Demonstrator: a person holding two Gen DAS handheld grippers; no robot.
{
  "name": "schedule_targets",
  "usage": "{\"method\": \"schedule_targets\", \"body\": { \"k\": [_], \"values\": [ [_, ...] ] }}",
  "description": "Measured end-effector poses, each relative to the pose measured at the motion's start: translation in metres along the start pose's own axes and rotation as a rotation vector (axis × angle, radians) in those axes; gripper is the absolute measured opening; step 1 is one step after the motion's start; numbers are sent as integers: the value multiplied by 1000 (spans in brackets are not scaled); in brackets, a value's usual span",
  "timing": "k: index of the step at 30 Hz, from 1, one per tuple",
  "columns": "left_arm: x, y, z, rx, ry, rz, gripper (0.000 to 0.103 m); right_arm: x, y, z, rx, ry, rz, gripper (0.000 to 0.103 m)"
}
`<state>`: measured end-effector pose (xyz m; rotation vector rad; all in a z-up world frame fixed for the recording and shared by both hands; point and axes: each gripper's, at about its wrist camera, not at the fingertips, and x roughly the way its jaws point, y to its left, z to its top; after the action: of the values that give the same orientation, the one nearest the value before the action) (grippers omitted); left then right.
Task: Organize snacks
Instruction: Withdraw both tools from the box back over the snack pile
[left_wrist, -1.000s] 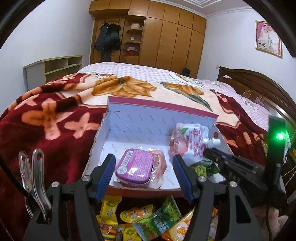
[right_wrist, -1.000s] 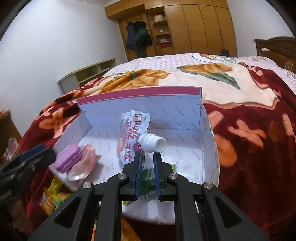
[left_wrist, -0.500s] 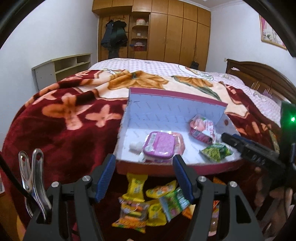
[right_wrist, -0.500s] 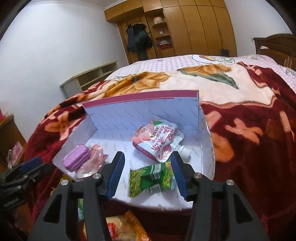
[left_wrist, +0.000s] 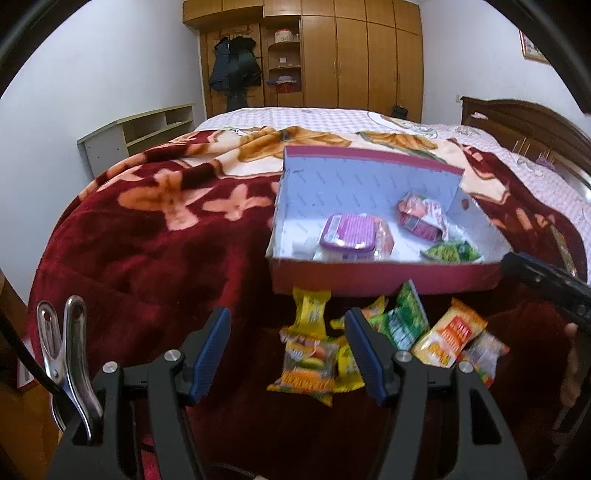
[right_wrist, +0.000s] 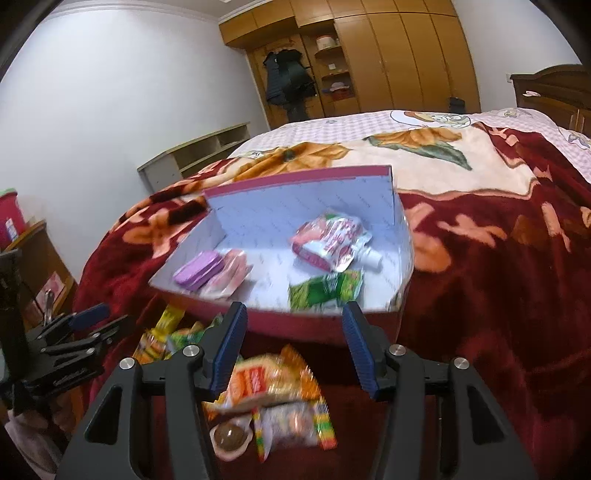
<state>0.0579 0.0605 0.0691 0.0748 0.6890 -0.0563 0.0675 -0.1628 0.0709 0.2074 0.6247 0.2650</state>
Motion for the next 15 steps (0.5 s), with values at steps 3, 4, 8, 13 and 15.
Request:
{"method": "schedule_targets", "body": {
  "k": [3, 4, 8, 13, 15],
  "values": [
    [2, -1, -6, 23, 18, 18, 68, -6, 5, -9, -18, 4, 2, 55],
    [2, -1, -6, 27, 22, 23, 68, -8, 6, -13, -21, 8, 7, 55],
    [-7, 15, -3, -8, 28, 11, 68, -11, 10, -24, -40, 17, 9, 55],
    [-32, 36, 4, 32, -8, 137, 68, -13, 10, -32, -46, 24, 7, 55],
    [-41, 43, 6, 47, -8, 171, 68, -15, 10, -34, -39, 24, 11, 55]
  ]
}}
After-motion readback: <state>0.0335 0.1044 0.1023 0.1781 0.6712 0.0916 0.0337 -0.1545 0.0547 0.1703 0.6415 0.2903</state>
